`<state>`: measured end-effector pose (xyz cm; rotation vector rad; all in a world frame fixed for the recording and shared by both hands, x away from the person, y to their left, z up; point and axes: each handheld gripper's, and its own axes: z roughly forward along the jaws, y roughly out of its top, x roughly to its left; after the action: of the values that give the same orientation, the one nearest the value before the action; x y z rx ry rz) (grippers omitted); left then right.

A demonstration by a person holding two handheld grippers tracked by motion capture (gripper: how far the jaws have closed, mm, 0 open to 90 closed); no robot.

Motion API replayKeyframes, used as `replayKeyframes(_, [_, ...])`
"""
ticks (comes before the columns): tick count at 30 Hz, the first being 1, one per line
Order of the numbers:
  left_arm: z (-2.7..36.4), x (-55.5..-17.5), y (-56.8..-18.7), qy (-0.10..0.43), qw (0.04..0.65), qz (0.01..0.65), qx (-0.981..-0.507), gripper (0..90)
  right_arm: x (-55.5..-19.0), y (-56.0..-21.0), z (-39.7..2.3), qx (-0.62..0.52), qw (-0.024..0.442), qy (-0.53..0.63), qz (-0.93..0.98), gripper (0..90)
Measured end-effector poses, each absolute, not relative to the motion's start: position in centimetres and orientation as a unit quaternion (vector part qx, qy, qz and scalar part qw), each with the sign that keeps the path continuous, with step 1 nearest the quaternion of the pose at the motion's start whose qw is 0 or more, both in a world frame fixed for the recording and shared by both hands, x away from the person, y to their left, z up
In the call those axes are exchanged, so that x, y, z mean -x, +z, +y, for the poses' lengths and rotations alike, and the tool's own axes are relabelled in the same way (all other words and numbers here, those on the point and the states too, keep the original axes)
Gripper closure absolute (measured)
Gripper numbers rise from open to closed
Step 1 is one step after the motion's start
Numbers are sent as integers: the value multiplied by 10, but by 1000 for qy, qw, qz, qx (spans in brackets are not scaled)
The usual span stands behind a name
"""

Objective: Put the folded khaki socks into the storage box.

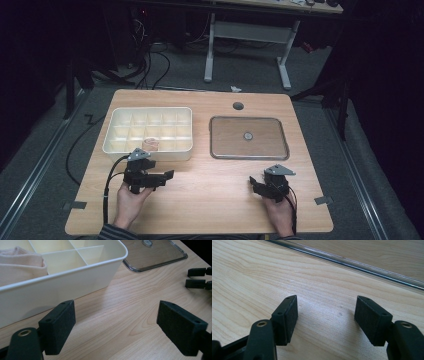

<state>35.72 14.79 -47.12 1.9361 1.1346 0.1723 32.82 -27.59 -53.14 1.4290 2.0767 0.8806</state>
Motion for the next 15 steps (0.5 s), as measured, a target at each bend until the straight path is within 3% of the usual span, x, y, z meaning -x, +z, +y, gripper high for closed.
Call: replayKeyframes(15, [137, -352, -482, 73, 431, 443, -782, 176, -328, -531, -276, -520, 234, 320, 756, 352])
